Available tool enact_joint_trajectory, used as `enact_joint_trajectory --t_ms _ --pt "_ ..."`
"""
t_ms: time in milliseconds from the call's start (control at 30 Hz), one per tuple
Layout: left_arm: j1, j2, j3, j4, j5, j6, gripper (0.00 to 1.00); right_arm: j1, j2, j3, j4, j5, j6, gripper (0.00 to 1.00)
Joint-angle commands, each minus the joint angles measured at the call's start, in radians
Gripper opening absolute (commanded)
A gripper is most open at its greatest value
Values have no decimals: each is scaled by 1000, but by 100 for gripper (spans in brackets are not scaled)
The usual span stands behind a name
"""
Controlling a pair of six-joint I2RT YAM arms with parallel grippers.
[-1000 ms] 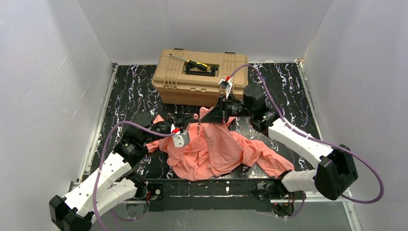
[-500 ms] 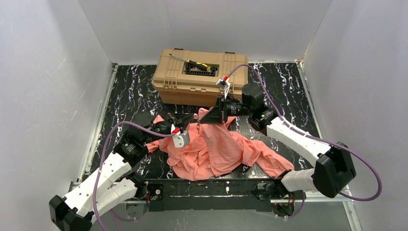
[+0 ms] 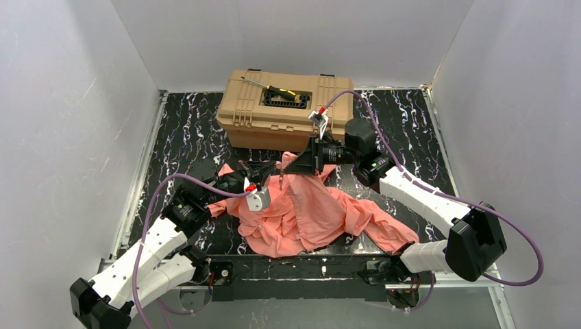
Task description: Zip up the jacket
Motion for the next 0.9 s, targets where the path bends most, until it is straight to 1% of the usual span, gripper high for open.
enact_joint_trajectory --t_ms 0,567,767,867 --pt "1 -13 -9 18 18 9 0 5 -19 27 68 20 10 1" --pt "1 -18 -12 18 20 9 0 -9 -46 5 89 92 6 1" --pt "3 -18 -10 18 24 8 0 -9 -49 -12 148 76 25 1" --pt "2 -17 -11 18 25 6 0 -9 -48 -16 189 39 37 1"
